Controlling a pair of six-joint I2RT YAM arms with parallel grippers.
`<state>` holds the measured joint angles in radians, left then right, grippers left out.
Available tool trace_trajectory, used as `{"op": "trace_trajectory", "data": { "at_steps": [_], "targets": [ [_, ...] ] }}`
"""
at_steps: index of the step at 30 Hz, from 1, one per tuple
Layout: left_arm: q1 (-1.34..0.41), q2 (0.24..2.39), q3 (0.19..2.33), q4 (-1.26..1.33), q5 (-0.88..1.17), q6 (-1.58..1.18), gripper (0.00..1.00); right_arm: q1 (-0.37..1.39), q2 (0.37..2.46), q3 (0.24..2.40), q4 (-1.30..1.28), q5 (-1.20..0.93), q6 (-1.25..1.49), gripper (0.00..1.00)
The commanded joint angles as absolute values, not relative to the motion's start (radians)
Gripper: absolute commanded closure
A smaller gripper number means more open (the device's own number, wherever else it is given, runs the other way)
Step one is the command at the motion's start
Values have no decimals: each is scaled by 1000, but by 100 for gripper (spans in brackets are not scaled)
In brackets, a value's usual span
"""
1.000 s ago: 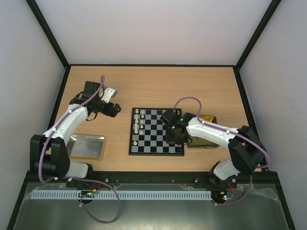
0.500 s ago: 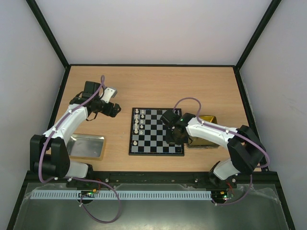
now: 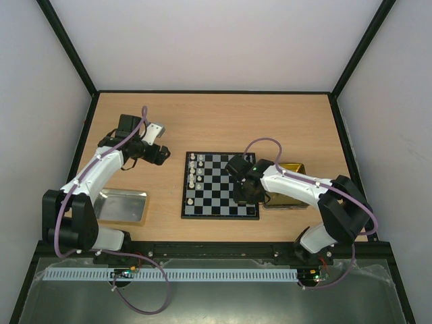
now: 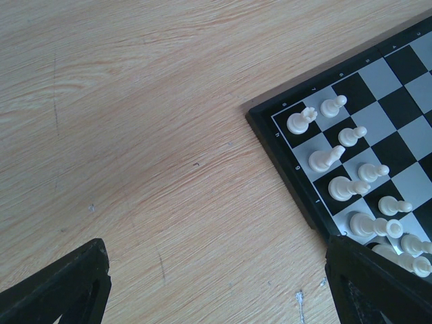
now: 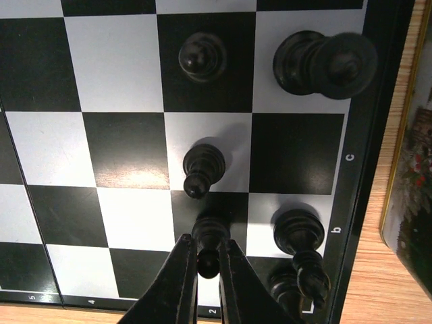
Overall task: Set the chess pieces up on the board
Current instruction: Place the chess piece on the chessboard.
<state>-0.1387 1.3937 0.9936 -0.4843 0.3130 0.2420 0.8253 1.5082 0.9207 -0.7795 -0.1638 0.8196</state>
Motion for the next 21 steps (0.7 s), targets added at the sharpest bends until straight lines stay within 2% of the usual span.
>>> {"op": "trace_trajectory", "data": {
  "at_steps": [1,9,21],
  "targets": [
    [-133,1380,984,-487,310,247,13,832,1518,913,-787,-164,812,93],
    [-133,1380,985,-487,310,245,13,833,1520,915,-782,-167,810,92],
    [-133,1383,985,-485,310,246,13,831,1514,937,-795,-158,813,86]
  ]
}}
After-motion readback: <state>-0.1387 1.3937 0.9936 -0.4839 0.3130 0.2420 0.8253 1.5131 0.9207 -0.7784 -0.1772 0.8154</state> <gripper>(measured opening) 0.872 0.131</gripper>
